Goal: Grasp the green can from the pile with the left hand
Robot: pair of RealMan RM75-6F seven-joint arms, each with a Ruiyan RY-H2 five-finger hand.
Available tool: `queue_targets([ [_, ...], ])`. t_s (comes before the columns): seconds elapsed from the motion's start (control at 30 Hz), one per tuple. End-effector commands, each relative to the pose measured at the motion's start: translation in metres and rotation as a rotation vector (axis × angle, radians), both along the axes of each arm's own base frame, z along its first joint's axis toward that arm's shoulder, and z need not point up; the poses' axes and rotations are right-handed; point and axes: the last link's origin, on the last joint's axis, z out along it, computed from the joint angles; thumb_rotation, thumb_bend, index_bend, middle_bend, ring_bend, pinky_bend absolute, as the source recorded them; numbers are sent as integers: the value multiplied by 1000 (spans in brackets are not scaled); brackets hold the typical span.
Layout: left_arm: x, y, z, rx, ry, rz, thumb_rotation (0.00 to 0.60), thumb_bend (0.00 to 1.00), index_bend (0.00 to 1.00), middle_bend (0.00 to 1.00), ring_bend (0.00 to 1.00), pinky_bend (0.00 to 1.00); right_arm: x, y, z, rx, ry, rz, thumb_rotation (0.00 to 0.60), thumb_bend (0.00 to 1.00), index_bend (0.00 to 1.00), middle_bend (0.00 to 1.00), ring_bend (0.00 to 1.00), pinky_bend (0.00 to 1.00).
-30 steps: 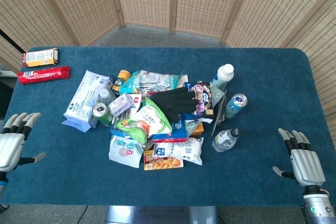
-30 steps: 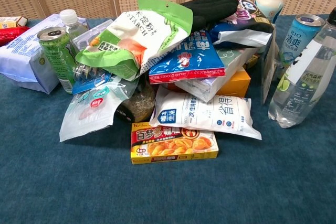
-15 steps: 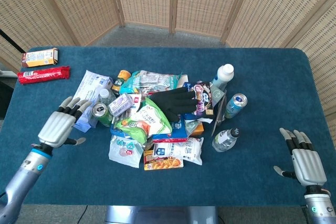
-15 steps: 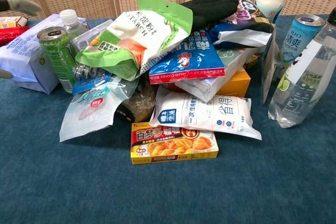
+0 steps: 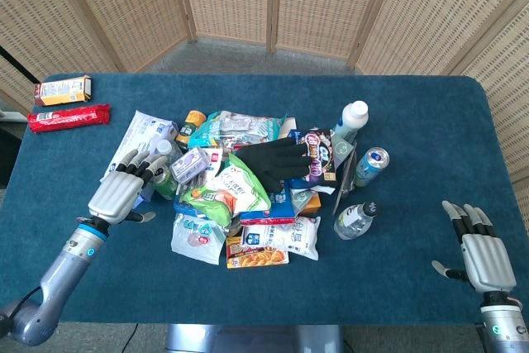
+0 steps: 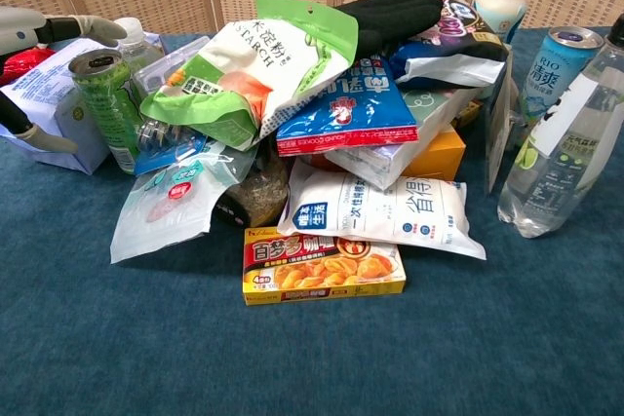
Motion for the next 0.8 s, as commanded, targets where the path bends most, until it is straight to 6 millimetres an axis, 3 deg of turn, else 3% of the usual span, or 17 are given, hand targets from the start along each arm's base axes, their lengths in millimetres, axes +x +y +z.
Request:
queue_targets([
  [0.03, 1, 2, -4, -8, 6, 6, 600, 0, 0, 0, 0, 0, 0, 0, 0, -1, -1, 0, 600, 0, 0, 0, 0, 0],
  [0.23, 4, 8, -12, -15, 8, 13, 600, 0, 6, 0, 3, 3, -1, 0, 1, -1, -3, -2, 600, 0, 0, 0, 0, 0],
  [0.3, 8, 10, -14, 2, 5, -7, 600, 0, 61, 24, 75, 98, -1, 0, 1, -1, -4, -4, 600, 0, 0, 0, 0, 0],
  [0.37, 13, 12, -18, 21, -1, -23, 600, 0, 230, 199, 266, 350, -1, 0, 0, 0, -4, -5, 600, 0, 0, 0, 0, 0],
  [0.47, 16, 16, -23, 41, 15, -37, 600, 0, 481, 464, 501, 603, -2, 0, 0, 2, -5, -7, 600, 0, 0, 0, 0, 0],
  [0.63, 23, 16, -29, 95, 21, -58, 600, 0, 762, 764, 783, 780, -2, 0, 2, -5, -7, -9, 600, 0, 0, 0, 0, 0],
  [0.8, 26, 16, -22, 144, -3, -65, 600, 0, 788, 795, 814, 800, -3, 0, 4, -11, -10, -12, 600, 0, 0, 0, 0, 0],
])
